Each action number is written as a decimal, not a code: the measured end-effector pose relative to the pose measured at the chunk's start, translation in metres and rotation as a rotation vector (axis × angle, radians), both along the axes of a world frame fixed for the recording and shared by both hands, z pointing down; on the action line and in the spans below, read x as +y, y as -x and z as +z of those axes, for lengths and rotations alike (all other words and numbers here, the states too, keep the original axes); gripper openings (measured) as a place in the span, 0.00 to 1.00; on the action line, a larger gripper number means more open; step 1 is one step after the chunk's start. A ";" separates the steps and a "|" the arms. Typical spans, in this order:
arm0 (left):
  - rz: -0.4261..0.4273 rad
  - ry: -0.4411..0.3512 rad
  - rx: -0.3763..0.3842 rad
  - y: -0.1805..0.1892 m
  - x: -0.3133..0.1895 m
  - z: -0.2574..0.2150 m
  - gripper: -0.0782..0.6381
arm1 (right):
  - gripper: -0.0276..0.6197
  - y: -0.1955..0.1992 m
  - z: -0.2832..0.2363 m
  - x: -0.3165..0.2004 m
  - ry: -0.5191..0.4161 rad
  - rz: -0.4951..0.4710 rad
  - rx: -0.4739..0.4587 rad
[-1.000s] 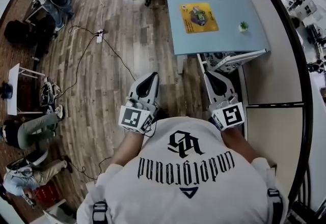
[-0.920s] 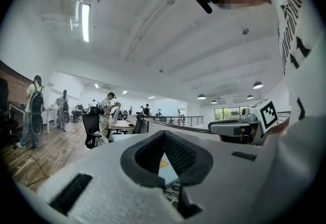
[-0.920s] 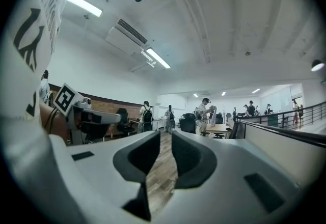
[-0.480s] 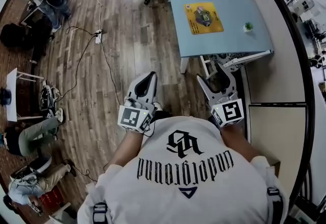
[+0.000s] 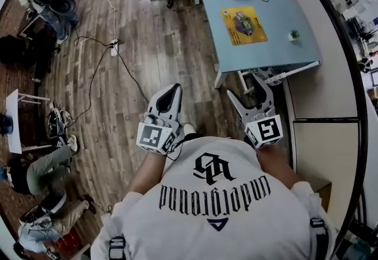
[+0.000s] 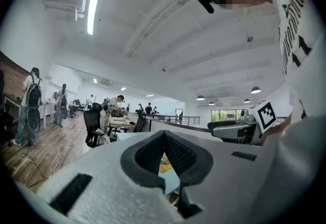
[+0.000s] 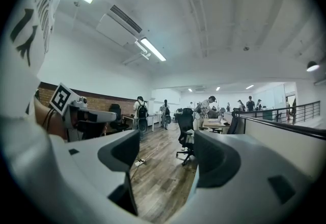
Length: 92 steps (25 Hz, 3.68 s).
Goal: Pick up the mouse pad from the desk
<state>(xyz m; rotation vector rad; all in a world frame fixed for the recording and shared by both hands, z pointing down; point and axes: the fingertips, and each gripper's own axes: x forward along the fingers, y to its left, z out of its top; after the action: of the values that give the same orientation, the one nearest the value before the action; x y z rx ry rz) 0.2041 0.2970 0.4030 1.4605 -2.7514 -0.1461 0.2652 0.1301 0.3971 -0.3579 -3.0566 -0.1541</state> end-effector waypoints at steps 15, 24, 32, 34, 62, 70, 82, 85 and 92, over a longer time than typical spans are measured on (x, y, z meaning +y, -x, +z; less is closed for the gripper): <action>-0.033 -0.005 -0.017 0.056 0.112 0.003 0.12 | 0.57 0.074 0.008 0.105 0.019 -0.050 0.019; -0.110 0.002 -0.009 0.089 0.142 0.002 0.12 | 0.57 0.122 0.006 0.124 0.034 -0.122 0.026; -0.148 0.031 -0.010 0.136 0.132 0.018 0.12 | 0.57 0.179 0.020 0.110 0.061 -0.154 0.015; -0.154 0.038 -0.012 0.155 0.124 0.022 0.12 | 0.57 0.195 0.020 0.100 0.057 -0.158 0.002; 0.231 0.089 -0.023 0.330 -0.199 0.011 0.12 | 0.56 0.283 0.012 -0.179 0.136 0.150 0.020; 0.458 0.111 -0.016 0.324 -0.283 0.020 0.12 | 0.56 0.255 0.022 -0.231 0.162 0.316 0.044; 0.827 0.114 -0.049 0.348 -0.395 0.013 0.12 | 0.55 0.254 0.030 -0.289 0.158 0.620 0.088; 0.908 0.120 -0.042 0.362 -0.409 0.015 0.12 | 0.55 0.258 0.034 -0.292 0.168 0.711 0.098; 1.073 0.122 -0.048 0.389 -0.435 0.017 0.12 | 0.55 0.266 0.039 -0.298 0.181 0.919 0.091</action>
<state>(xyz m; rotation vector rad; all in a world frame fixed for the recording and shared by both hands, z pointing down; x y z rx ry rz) -0.1848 -0.1383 0.4201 2.6108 -1.5929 0.0842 -0.0005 -0.1678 0.4365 0.9874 -2.8024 0.1804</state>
